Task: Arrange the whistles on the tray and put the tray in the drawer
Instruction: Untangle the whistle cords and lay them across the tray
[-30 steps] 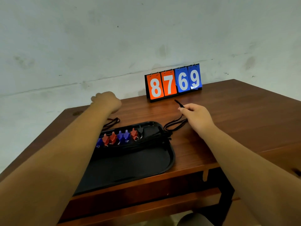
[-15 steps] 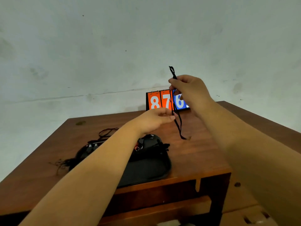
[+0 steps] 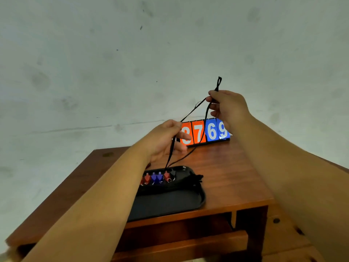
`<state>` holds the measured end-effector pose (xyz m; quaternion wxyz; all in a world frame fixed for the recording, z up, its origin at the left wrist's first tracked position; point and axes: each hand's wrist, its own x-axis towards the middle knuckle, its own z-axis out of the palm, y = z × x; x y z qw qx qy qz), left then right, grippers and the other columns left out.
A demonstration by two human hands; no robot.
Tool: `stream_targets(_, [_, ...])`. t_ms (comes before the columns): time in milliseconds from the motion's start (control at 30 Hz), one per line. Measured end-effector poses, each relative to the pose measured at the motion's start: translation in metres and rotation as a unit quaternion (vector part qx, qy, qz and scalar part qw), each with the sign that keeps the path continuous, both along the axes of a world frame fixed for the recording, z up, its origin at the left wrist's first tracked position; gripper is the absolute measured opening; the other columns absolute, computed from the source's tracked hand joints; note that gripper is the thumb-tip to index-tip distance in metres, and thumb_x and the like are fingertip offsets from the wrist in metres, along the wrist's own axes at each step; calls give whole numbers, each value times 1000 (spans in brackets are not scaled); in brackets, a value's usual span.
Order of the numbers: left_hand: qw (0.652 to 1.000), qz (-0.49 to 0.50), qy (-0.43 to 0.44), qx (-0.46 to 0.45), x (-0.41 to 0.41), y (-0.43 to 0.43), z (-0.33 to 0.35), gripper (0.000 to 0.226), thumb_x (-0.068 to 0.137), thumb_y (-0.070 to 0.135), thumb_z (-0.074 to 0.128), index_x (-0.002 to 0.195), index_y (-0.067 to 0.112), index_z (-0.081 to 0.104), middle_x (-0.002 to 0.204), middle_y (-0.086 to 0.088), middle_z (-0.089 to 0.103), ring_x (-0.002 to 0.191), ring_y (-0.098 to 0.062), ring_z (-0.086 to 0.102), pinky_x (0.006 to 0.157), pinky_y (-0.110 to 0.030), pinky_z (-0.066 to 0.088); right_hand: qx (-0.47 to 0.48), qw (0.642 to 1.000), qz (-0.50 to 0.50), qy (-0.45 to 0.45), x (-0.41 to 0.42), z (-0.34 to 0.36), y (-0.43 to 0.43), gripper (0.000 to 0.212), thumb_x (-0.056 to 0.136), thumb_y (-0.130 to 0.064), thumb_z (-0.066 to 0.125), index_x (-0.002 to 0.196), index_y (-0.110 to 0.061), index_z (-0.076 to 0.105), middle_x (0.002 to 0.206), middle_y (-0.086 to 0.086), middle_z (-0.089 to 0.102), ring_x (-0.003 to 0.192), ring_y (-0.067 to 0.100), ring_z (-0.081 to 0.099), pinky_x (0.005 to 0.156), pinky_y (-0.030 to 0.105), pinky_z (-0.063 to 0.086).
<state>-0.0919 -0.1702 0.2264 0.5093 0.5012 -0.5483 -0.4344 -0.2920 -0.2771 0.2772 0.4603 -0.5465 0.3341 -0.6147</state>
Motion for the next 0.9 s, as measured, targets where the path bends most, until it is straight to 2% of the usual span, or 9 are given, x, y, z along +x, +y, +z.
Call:
stream_targets(100, [998, 0, -66, 1, 5, 16, -6, 29, 114, 39, 53, 126, 14, 63, 107, -10, 79, 52, -11, 38, 58, -30, 49, 15, 1000, 3, -4, 10, 2, 8, 11, 103, -24, 72, 111, -16, 76, 90, -4, 82, 77, 11, 71, 68, 28, 58])
stream_targets(167, [992, -14, -124, 6, 12, 28, -10, 36, 111, 45, 59, 131, 16, 67, 97, -3, 77, 54, -9, 38, 57, -27, 47, 25, 1000, 0, -7, 15, 1, 11, 10, 104, -23, 71, 111, -17, 75, 89, -4, 81, 76, 10, 70, 66, 27, 58])
stream_targets(267, [969, -21, -245, 17, 33, 46, -17, 32, 107, 46, 66, 122, 20, 77, 64, 13, 62, 54, -7, 45, 62, -23, 50, 47, 999, -17, -15, 20, -1, 11, 11, 104, -21, 70, 112, -15, 75, 87, -4, 80, 72, 8, 67, 65, 27, 58])
stream_targets(367, [955, 5, -295, 32, 57, 57, -28, 25, 101, 49, 72, 109, 29, 84, 65, 13, 59, 60, -6, 51, 72, -25, 49, 69, 997, -22, -18, 21, -11, 8, 12, 104, -19, 68, 113, -13, 73, 87, -2, 79, 68, 8, 64, 62, 27, 55])
stream_targets(467, [957, 11, -285, 46, 85, 66, -43, 27, 103, 50, 68, 104, 29, 85, 76, 13, 74, 73, -6, 63, 82, -27, 49, 84, 996, -39, -9, 24, -27, 2, 13, 103, -18, 68, 112, -11, 74, 91, -1, 79, 68, 9, 62, 58, 26, 53])
stream_targets(533, [958, 21, -282, 45, 103, 70, -52, 29, 107, 46, 64, 105, 24, 83, 91, 1, 81, 82, -8, 69, 83, -26, 53, 98, 994, -44, -12, 26, -40, -1, 10, 104, -17, 67, 105, -10, 75, 92, 1, 78, 69, 9, 62, 59, 26, 54])
stream_targets(667, [967, 74, -239, 45, 136, 74, -71, 28, 113, 34, 57, 111, 19, 81, 81, 4, 74, 74, -8, 68, 70, -19, 57, 123, 992, -32, -19, 30, -67, -6, 10, 106, -15, 66, 98, -11, 72, 86, 1, 75, 64, 6, 61, 57, 25, 56])
stream_targets(800, [974, 139, -175, 37, 166, 72, -95, 30, 114, 35, 55, 114, 26, 83, 74, 5, 62, 68, -13, 54, 67, -28, 51, 133, 991, -22, -20, 36, -99, -11, 12, 106, -15, 67, 97, -9, 71, 84, 4, 74, 56, 4, 62, 63, 29, 61])
stream_targets(900, [967, 163, -193, 23, 182, 70, -111, 31, 114, 37, 55, 107, 37, 84, 73, 5, 61, 68, -17, 50, 74, -36, 44, 146, 989, -10, -22, 40, -122, -11, 12, 106, -19, 70, 103, -9, 74, 86, 4, 75, 57, 4, 64, 71, 31, 63])
